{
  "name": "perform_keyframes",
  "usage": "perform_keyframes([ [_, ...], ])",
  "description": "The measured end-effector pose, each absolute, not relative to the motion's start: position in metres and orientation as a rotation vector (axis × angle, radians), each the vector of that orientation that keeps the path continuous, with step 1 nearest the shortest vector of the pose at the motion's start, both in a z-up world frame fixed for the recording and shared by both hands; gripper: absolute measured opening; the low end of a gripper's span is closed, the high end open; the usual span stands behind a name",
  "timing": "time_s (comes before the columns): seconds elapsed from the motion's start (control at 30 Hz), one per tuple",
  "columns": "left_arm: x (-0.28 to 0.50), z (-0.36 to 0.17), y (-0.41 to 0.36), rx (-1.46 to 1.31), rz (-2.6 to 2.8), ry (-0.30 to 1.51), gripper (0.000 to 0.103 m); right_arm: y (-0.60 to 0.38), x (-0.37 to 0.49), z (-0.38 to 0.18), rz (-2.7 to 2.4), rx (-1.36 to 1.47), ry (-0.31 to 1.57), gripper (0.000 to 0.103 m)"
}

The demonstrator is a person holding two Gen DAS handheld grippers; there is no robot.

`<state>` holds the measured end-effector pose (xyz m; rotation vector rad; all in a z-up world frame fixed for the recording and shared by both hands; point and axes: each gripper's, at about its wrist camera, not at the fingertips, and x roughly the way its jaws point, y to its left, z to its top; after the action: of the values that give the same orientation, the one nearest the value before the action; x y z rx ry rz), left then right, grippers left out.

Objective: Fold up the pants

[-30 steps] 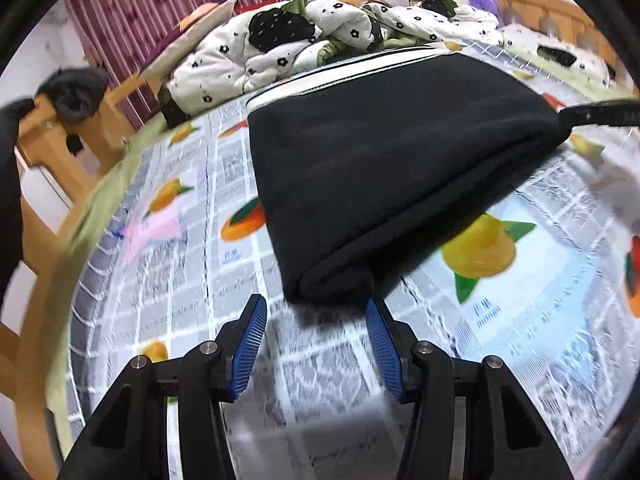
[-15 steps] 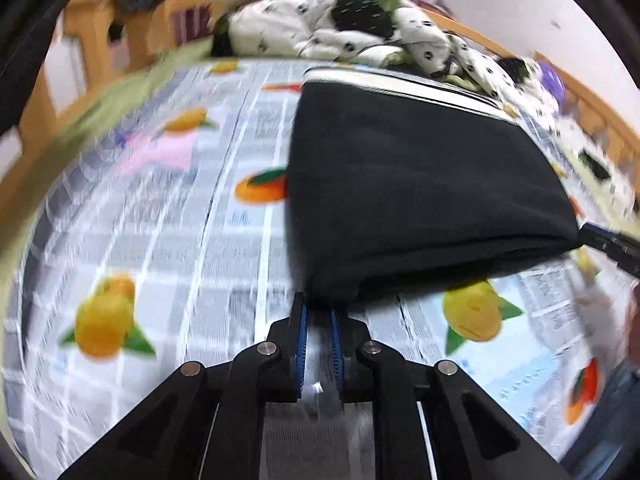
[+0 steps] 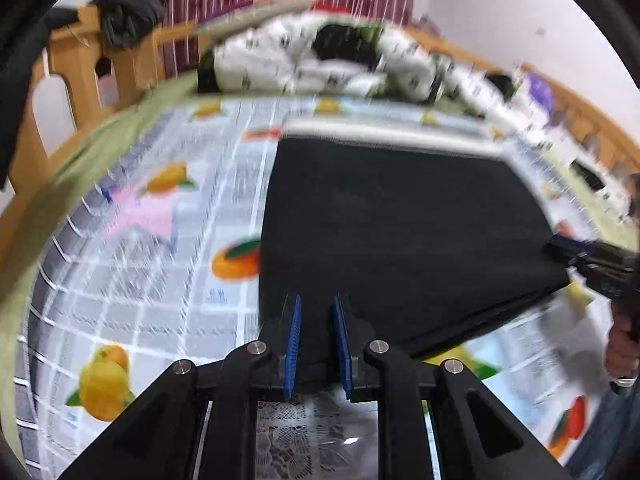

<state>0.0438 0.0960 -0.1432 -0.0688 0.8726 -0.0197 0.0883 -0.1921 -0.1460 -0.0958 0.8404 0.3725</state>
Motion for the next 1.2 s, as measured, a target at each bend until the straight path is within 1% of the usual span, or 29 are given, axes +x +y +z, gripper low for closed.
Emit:
perform_keyframes([
  [0.07,0.042,-0.151,0.098,-0.09,-0.017,0.875,0.017,-0.19,0.084,-0.154,0.357,-0.137,0.821,0.033],
  [0.23,0.036,-0.148,0.104,-0.125,-0.022,0.904,0.017,-0.194,0.078,-0.17,0.358,-0.178,0.899,0.033],
  [0.33,0.034,-0.129,0.096,-0.129,-0.064,0.836,0.017,-0.2,0.074,-0.161,0.375,-0.16,0.882,0.033],
  [0.37,0.035,-0.124,0.092,-0.125,-0.087,0.81,0.024,-0.201,0.073,-0.155,0.382,-0.153,0.864,0.033],
  [0.4,0.038,-0.119,0.084,-0.114,-0.113,0.786,0.036,-0.202,0.071,-0.149,0.391,-0.138,0.837,0.033],
  [0.43,0.042,-0.117,0.076,-0.104,-0.139,0.775,0.039,-0.201,0.07,-0.141,0.407,-0.115,0.798,0.034],
  [0.47,0.048,-0.117,0.068,-0.092,-0.162,0.775,0.04,-0.198,0.071,-0.139,0.421,-0.108,0.785,0.037],
  [0.57,0.068,-0.133,0.045,-0.057,-0.185,0.856,0.04,-0.177,0.08,-0.146,0.461,-0.115,0.797,0.038],
  [0.63,0.073,-0.143,0.035,-0.024,-0.17,0.88,0.043,-0.166,0.08,-0.154,0.454,-0.137,0.801,0.041],
  [0.67,0.071,-0.143,0.031,-0.007,-0.174,0.879,0.049,-0.162,0.078,-0.155,0.45,-0.164,0.794,0.044],
  [0.7,0.069,-0.143,0.026,0.014,-0.191,0.89,0.051,-0.158,0.075,-0.155,0.455,-0.19,0.796,0.047],
  [0.77,0.065,-0.143,0.026,0.008,-0.193,0.895,0.051,-0.156,0.072,-0.158,0.479,-0.229,0.806,0.047],
  [0.9,0.061,-0.141,0.032,-0.042,-0.189,0.89,0.051,-0.163,0.071,-0.156,0.488,-0.186,0.821,0.047],
  [1.0,0.062,-0.141,0.031,-0.029,-0.178,0.885,0.051,-0.166,0.072,-0.154,0.483,-0.158,0.827,0.047],
  [1.2,0.061,-0.141,0.029,-0.013,-0.159,0.88,0.051,-0.158,0.067,-0.155,0.455,-0.198,0.802,0.047],
])
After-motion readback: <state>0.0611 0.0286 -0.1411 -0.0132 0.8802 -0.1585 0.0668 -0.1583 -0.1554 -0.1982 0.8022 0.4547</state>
